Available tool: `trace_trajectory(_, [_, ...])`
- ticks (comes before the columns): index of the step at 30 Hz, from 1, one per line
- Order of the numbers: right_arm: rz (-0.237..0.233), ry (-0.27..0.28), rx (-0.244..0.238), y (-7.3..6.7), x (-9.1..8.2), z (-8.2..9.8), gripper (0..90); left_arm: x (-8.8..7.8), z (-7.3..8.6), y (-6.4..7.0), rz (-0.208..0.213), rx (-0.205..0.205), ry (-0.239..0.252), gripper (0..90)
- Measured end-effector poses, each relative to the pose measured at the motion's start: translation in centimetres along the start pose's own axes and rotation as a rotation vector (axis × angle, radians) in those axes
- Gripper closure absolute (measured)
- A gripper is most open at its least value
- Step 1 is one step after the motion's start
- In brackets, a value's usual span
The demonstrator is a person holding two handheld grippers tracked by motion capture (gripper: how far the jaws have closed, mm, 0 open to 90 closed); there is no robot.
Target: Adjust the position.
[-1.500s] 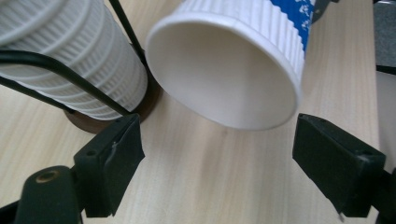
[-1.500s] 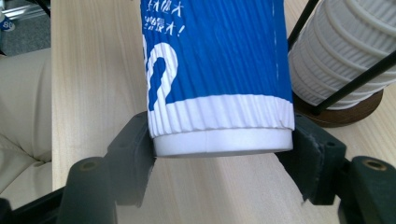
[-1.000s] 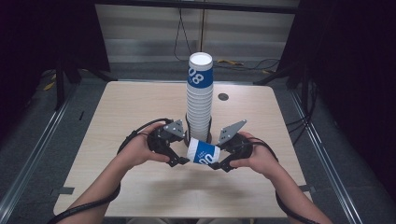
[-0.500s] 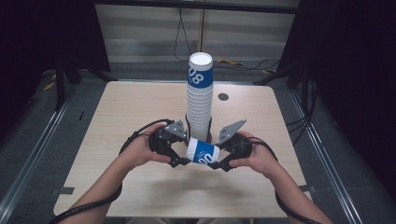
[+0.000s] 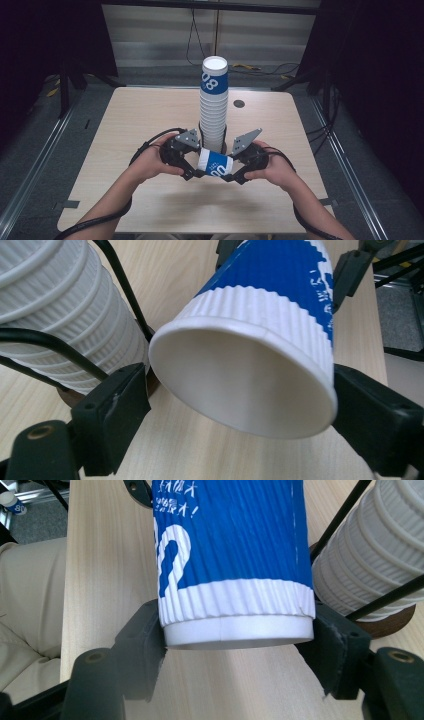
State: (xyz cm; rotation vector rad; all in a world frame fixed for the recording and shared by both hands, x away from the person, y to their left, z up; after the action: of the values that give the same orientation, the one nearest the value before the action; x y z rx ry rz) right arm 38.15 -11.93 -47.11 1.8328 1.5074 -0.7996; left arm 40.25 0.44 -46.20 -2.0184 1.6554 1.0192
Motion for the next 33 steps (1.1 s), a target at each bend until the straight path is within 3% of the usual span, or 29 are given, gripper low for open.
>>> trace_trajectory(6, [0.003,0.011,0.000,0.0,0.0,0.0,30.9,-0.1,-0.7,0.2,0.017,-0.005,0.038,12.5])
trace_trajectory(11, [0.001,0.018,-0.010,0.0,0.2,0.0,30.9,-0.1,-0.9,0.3,0.019,0.010,0.036,13.6])
trace_trajectory(19, [0.002,0.020,-0.006,0.0,0.1,0.0,30.9,-0.2,-0.9,0.4,0.015,0.001,0.038,14.7])
trace_trajectory(22, [0.003,0.022,-0.005,0.0,0.2,-0.1,30.9,-0.4,-1.0,0.4,0.003,0.019,0.040,15.5])
trace_trajectory(27, [0.005,0.009,-0.015,0.0,0.3,0.1,30.9,-0.9,-1.6,0.6,0.016,0.001,0.074,17.0])
trace_trajectory(33, [0.005,0.003,-0.017,0.0,0.4,0.1,30.9,-0.7,-1.3,0.5,0.009,0.005,0.047,17.2])
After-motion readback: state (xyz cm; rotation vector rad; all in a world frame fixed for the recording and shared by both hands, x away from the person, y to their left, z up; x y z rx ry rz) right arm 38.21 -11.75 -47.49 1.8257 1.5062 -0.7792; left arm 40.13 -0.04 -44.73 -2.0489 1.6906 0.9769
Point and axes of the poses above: each handheld gripper's, and its own axes: x roughly forward along the jaws, z roughly out of its underside, y roughly to its right, the point moved 9 cm from there along x, roughly forward along the jaws, and after that the axes turned 11 degrees about -x, right-handed, at the moved point
